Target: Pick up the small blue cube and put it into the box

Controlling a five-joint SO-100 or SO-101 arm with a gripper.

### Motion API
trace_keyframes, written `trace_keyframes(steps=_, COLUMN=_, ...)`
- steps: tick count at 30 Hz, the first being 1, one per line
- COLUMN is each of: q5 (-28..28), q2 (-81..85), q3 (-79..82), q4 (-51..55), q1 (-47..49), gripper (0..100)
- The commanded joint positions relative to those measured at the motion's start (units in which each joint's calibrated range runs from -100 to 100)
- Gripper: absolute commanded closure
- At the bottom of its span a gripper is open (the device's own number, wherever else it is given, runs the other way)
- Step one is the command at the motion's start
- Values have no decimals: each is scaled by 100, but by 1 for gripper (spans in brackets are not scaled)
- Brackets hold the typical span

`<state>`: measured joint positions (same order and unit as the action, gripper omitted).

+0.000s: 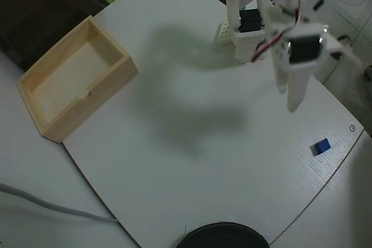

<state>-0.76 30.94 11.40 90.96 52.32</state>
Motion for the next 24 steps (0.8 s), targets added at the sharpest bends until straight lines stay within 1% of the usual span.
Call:
trace_keyframes(steps=1, q5=1, q2=-17, q3=480, q4=-328, q1=168, gripper=82)
trace_keyframes(steps=6, q5=-4, q2=-17, q3=1792, q4=-1076, q1=876, gripper=81)
trace_keyframes(steps=8, q5=-134, q2=-17, q3=2244, q4=-1313, q1=1207, gripper=81)
trace_keyframes(steps=12, q5=-228, q2=-17, q3=2661, q4=-1687, q1=1524, gripper=82)
trace_keyframes(steps=17, q5=-228, q2=-431, q3=2507, q4=-1976, q1=1509, gripper=82)
trace_keyframes(steps=24, q5=-228, q2=-2274, q3=1240, q4=-1891, q1=1509, gripper=82)
